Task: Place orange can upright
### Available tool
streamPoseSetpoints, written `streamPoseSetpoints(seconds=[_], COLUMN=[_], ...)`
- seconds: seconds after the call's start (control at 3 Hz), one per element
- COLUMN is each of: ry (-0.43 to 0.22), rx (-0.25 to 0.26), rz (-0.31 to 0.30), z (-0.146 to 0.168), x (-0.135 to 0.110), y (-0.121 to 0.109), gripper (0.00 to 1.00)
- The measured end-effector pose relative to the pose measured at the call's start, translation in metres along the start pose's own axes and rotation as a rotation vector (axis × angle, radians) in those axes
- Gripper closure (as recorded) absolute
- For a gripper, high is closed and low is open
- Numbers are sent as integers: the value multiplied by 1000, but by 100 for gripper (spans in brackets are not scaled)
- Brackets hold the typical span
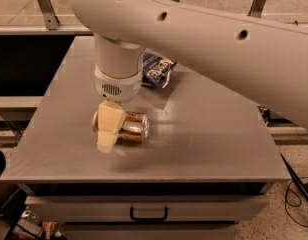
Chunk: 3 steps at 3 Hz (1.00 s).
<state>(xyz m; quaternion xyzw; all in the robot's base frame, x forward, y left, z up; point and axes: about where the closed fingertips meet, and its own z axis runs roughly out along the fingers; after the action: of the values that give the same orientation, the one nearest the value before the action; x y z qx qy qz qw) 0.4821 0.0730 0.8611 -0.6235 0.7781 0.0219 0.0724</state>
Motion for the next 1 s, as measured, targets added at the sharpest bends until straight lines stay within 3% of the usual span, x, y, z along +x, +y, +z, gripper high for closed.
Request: streamPoseSetpoints(seconds=[0.33,1.0], ry=[-9,-11], rx=[-30,-28], rz=[-6,-8], z=[15,15], x=[-5,-7], y=[1,1], gripper=[18,64])
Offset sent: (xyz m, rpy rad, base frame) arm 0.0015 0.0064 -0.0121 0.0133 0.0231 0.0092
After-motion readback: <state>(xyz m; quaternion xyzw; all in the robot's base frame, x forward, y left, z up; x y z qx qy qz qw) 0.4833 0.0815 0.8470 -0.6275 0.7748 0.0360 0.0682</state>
